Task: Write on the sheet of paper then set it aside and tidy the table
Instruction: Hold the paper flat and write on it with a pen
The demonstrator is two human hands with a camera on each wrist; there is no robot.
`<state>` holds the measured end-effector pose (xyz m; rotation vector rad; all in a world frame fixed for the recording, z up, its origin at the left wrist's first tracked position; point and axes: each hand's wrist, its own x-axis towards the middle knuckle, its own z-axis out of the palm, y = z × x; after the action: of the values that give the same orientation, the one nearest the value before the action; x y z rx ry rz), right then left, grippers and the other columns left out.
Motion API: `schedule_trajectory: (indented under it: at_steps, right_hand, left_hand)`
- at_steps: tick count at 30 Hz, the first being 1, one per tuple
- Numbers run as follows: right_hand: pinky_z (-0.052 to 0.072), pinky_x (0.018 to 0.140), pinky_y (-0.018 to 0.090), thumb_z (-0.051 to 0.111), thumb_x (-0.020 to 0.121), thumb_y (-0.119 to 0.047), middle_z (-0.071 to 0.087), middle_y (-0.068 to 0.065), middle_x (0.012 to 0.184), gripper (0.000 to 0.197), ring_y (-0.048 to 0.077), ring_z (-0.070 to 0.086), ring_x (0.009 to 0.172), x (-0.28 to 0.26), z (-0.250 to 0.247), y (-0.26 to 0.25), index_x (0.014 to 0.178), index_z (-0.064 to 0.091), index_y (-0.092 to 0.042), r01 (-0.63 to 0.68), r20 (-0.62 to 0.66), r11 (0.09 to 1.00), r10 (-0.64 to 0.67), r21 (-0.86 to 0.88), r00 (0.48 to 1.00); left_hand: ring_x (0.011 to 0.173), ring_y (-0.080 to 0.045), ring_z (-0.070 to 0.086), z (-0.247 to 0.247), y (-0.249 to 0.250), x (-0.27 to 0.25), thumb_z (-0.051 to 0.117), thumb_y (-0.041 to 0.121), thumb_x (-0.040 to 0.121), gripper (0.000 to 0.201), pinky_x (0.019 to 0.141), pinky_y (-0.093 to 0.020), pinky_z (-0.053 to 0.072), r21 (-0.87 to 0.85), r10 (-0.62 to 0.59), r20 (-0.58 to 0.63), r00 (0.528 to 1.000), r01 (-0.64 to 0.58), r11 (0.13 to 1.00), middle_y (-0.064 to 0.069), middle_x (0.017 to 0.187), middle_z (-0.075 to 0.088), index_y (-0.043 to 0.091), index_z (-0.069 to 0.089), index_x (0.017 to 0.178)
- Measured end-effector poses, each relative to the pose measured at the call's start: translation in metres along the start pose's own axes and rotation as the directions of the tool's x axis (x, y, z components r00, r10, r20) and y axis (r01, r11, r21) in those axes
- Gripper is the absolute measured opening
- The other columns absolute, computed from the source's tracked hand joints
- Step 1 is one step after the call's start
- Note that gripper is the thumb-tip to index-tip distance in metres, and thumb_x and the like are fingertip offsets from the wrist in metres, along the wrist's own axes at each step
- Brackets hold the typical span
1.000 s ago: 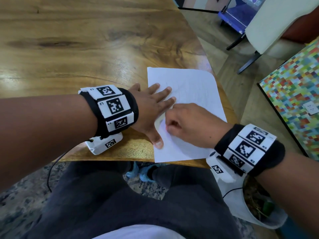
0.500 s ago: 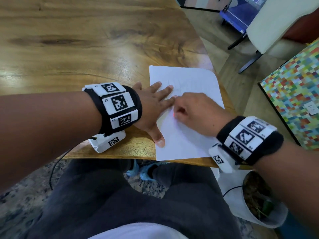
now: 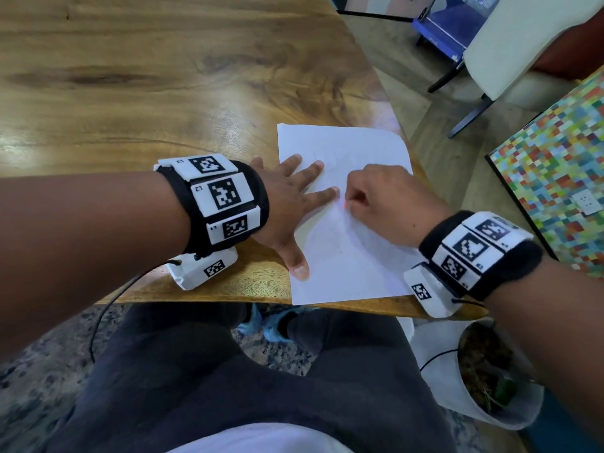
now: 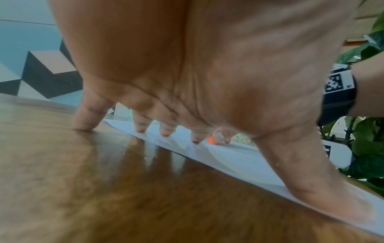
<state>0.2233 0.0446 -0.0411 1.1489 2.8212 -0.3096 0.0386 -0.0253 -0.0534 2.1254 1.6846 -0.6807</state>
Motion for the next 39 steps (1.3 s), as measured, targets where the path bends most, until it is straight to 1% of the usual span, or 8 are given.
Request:
schedule_trajectory:
  at_steps: [3, 8, 11, 15, 22, 28, 35, 39]
  right_hand:
    - [0.048, 0.071, 0.036, 0.051, 0.092, -0.023, 0.055, -0.001, 0.087, 0.013, 0.022, 0.056, 0.083, 0.0, 0.001, -0.001, 0.08, 0.055, -0.022, 0.006, 0.001, 1.0, -0.006, -0.022, 1.0]
    - [0.045, 0.067, 0.036, 0.055, 0.092, -0.024, 0.054, -0.004, 0.091, 0.011, 0.018, 0.049, 0.078, -0.024, 0.013, -0.038, 0.083, 0.058, -0.02, 0.29, 0.084, 0.955, -0.294, 0.058, 0.952]
    - [0.046, 0.072, 0.037, 0.053, 0.092, -0.023, 0.05, -0.008, 0.087, 0.01, 0.016, 0.049, 0.079, -0.017, 0.009, -0.022, 0.083, 0.056, -0.019, 0.188, 0.061, 0.982, -0.188, 0.018, 0.98]
    - [0.05, 0.077, 0.043, 0.05, 0.092, -0.021, 0.057, 0.001, 0.088, 0.012, 0.023, 0.056, 0.083, -0.008, 0.001, 0.004, 0.085, 0.059, -0.018, -0.039, -0.028, 0.999, 0.04, 0.017, 0.999]
    - [0.047, 0.072, 0.038, 0.054, 0.091, -0.023, 0.052, -0.006, 0.087, 0.011, 0.019, 0.053, 0.08, -0.029, 0.012, -0.024, 0.081, 0.057, -0.018, 0.234, 0.056, 0.97, -0.238, 0.071, 0.97]
    - [0.048, 0.073, 0.037, 0.05, 0.094, -0.023, 0.055, 0.003, 0.09, 0.013, 0.024, 0.055, 0.086, -0.008, 0.002, 0.005, 0.084, 0.056, -0.017, -0.046, -0.039, 0.999, 0.046, 0.002, 0.998]
    - [0.043, 0.068, 0.033, 0.05, 0.094, -0.024, 0.046, -0.008, 0.086, 0.014, 0.015, 0.047, 0.076, -0.036, 0.01, -0.027, 0.08, 0.049, -0.022, 0.229, 0.099, 0.973, -0.231, 0.024, 0.968]
    - [0.05, 0.073, 0.039, 0.048, 0.092, -0.02, 0.054, -0.001, 0.085, 0.012, 0.02, 0.055, 0.08, -0.022, 0.001, 0.003, 0.081, 0.054, -0.019, -0.039, 0.036, 0.999, 0.039, -0.005, 0.999]
  left_hand:
    - [0.153, -0.033, -0.023, 0.0, 0.0, 0.0, 0.064, 0.093, 0.056, 0.143, 0.116, -0.072, 0.013, -0.005, 0.0, -0.002, 1.0, 0.0, 1.0, -0.001, 0.164, -0.033, 0.041, -0.024, 0.155]
    - [0.153, -0.032, -0.024, 0.001, 0.002, 0.003, 0.067, 0.091, 0.055, 0.145, 0.117, -0.072, 0.01, -0.015, 0.001, 0.001, 1.0, -0.001, 1.0, -0.001, 0.164, -0.034, 0.04, -0.025, 0.155]
    - [0.153, -0.032, -0.024, 0.0, 0.002, 0.002, 0.066, 0.092, 0.055, 0.144, 0.117, -0.071, 0.013, 0.001, -0.002, 0.001, 1.0, 0.002, 1.0, -0.001, 0.164, -0.034, 0.041, -0.024, 0.155]
    - [0.154, -0.031, -0.022, -0.002, 0.003, -0.003, 0.066, 0.091, 0.056, 0.143, 0.116, -0.071, 0.019, 0.004, -0.018, 0.004, 1.0, 0.018, 1.0, 0.0, 0.164, -0.033, 0.041, -0.023, 0.156]
    - [0.153, -0.03, -0.024, -0.005, 0.005, -0.001, 0.07, 0.088, 0.056, 0.142, 0.115, -0.072, 0.02, 0.0, -0.033, 0.035, 0.999, 0.033, 0.999, 0.001, 0.163, -0.035, 0.047, -0.025, 0.152]
    - [0.153, -0.032, -0.023, -0.005, 0.006, 0.0, 0.07, 0.088, 0.056, 0.14, 0.113, -0.072, 0.024, 0.012, -0.021, 0.038, 0.999, 0.021, 1.0, -0.001, 0.163, -0.036, 0.051, -0.026, 0.15]
    - [0.152, -0.034, -0.024, -0.004, 0.005, 0.003, 0.07, 0.088, 0.055, 0.142, 0.113, -0.074, 0.021, 0.015, -0.018, 0.033, 0.999, 0.017, 1.0, -0.002, 0.163, -0.036, 0.048, -0.025, 0.152]
    - [0.152, -0.034, -0.024, -0.006, 0.005, 0.001, 0.07, 0.089, 0.055, 0.139, 0.112, -0.074, 0.022, -0.003, -0.012, 0.045, 0.999, 0.013, 1.0, -0.002, 0.162, -0.037, 0.055, -0.025, 0.149]
